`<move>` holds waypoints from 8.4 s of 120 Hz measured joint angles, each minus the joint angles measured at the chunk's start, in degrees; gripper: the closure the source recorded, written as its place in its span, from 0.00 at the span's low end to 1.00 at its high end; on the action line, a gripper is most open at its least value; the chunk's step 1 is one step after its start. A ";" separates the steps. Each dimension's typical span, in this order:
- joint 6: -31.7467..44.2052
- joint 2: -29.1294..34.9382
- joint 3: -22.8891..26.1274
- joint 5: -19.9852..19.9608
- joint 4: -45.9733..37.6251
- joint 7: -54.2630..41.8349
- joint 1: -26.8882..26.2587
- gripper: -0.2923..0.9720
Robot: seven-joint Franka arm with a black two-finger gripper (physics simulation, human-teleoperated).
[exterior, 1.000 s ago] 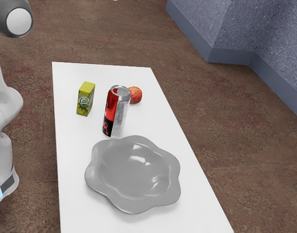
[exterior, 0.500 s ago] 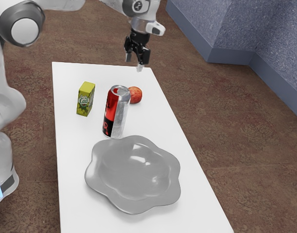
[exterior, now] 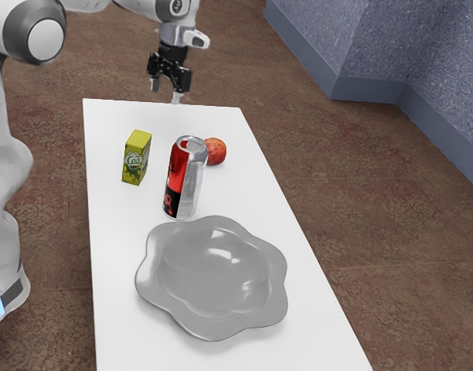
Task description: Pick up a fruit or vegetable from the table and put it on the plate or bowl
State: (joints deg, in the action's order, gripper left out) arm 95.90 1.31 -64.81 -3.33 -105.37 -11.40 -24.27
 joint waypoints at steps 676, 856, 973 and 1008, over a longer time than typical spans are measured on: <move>10.65 3.91 49.96 7.10 -7.06 -6.43 32.46 0.25; 11.70 -3.48 51.11 5.82 -5.41 -5.90 31.93 0.25; 14.41 -7.36 50.75 2.84 -5.56 -5.88 31.62 0.39; 14.19 -6.48 50.67 2.85 -4.07 -5.39 31.55 0.52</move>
State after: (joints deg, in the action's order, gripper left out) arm 110.09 -5.18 -14.14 -0.48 -109.45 -16.79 7.29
